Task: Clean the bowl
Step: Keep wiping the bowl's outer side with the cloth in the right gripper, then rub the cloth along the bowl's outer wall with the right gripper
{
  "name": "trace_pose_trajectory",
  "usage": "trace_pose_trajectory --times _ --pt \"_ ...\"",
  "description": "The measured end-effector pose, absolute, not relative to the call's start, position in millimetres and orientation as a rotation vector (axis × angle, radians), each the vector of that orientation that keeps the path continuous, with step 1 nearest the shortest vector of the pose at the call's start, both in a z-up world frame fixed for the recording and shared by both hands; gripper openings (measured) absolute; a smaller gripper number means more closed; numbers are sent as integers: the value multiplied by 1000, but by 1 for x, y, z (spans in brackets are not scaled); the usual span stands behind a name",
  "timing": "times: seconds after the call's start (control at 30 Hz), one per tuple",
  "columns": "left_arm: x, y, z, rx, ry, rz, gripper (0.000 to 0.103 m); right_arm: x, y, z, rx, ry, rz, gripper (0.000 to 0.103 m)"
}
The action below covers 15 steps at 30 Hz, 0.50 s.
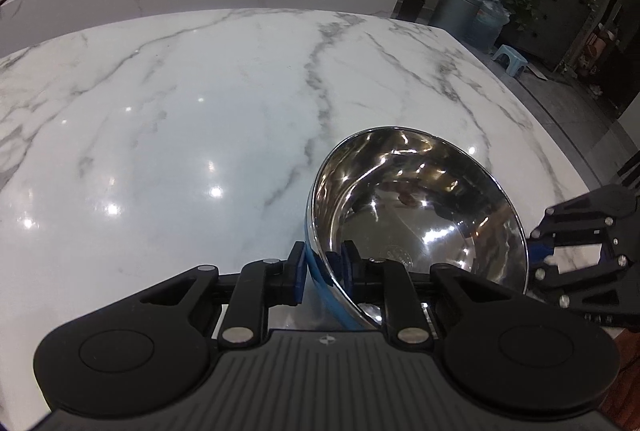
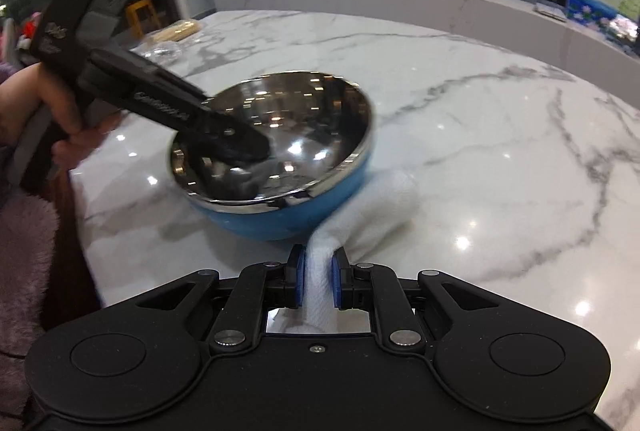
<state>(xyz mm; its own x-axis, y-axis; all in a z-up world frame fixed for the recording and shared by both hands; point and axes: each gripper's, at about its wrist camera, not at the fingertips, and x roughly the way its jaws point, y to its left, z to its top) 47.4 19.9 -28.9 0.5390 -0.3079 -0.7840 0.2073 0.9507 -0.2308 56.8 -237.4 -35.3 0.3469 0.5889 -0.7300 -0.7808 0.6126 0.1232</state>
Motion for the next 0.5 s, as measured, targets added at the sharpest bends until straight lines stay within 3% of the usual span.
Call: trace_pose_trajectory --times 0.3,0.5 --pt "49 20 -30 -119 958 -310 17 67 -244 -41 -258 827 779 12" --pt "50 19 -31 -118 959 -310 19 72 -250 -40 -205 815 729 21"
